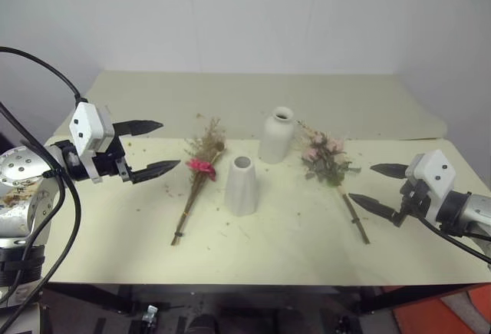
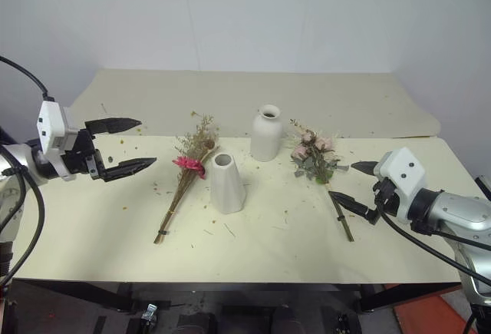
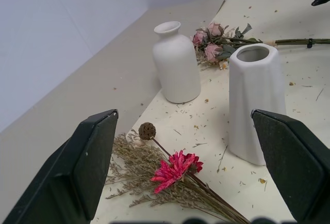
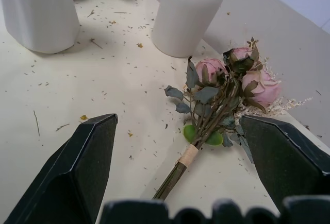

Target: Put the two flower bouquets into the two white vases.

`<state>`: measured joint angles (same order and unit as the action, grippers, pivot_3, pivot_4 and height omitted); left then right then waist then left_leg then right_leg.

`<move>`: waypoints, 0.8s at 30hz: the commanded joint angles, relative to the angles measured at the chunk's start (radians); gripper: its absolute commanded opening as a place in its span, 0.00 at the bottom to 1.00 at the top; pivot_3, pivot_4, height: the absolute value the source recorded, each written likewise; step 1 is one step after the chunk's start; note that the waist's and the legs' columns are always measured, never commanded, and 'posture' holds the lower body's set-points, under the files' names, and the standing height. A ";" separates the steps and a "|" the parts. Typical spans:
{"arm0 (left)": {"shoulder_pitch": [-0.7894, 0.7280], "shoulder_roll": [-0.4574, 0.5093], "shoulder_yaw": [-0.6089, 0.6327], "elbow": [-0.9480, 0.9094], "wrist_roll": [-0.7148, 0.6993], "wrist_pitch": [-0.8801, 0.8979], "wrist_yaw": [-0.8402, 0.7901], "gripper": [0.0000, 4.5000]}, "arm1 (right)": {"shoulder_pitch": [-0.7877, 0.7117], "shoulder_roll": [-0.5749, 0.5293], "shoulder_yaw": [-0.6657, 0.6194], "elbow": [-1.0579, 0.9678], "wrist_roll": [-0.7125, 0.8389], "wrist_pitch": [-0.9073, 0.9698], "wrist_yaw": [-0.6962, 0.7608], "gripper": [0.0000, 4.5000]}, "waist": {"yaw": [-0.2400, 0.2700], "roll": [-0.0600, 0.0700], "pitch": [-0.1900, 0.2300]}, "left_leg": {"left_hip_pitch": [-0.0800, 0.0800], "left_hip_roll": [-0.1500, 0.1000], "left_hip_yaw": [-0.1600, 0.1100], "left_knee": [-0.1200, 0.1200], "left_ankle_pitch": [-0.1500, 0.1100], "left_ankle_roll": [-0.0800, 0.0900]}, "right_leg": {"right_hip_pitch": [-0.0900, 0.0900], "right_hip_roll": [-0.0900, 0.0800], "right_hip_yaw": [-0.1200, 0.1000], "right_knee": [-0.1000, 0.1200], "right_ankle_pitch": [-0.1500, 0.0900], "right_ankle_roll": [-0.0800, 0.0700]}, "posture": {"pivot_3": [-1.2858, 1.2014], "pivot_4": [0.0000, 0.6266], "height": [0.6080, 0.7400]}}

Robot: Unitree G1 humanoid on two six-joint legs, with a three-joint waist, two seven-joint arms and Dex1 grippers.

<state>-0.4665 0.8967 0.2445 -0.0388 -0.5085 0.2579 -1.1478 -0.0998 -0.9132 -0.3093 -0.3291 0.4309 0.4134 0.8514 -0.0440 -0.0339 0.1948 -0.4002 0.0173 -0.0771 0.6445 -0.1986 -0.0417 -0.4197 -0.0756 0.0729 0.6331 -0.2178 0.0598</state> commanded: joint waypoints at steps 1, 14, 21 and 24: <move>-0.027 0.007 0.008 -0.011 0.002 -0.020 0.000 1.00 | -0.002 -0.011 -0.039 -0.036 0.001 0.012 -0.016 0.99 | 0.000 0.000 0.000 | 0.000 0.000 0.000 0.000 0.000 0.000 | 0.000 0.000 0.000 0.000 0.000 0.000 | 0.52 0.24 1.00; -0.155 -0.019 -0.078 -0.006 -0.013 0.052 -0.018 1.00 | -0.019 -0.051 -0.029 -0.086 0.016 0.165 -0.046 0.99 | 0.001 0.000 0.000 | -0.001 0.000 0.000 0.000 0.000 0.000 | 0.000 0.000 0.000 0.000 0.000 0.000 | 0.52 0.24 1.00; -0.447 -0.074 -0.303 -0.004 0.060 0.197 -0.045 1.00 | -0.250 -0.029 0.126 -0.040 0.031 0.537 -0.189 0.99 | 0.000 0.000 0.000 | -0.001 -0.001 -0.001 0.002 0.000 0.000 | 0.001 0.000 0.000 0.000 0.000 0.001 | 0.52 0.24 1.00; -0.534 -0.116 -0.377 0.034 0.125 0.200 -0.044 1.00 | -0.335 -0.004 0.195 -0.018 0.012 0.663 -0.243 0.99 | -0.003 0.000 0.000 | -0.003 -0.001 -0.001 0.002 0.000 0.000 | -0.001 0.001 0.000 0.000 0.001 0.001 | 0.52 0.24 1.00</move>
<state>-0.9735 0.7783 -0.1212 -0.0177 -0.4168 0.4579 -1.1917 -0.4118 -0.9132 -0.1249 -0.3424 0.4521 1.0147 0.6393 -0.0467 -0.0344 0.1946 -0.4032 0.0166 -0.0782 0.6459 -0.1987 -0.0414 -0.4215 -0.0751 0.0728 0.6332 -0.2167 0.0595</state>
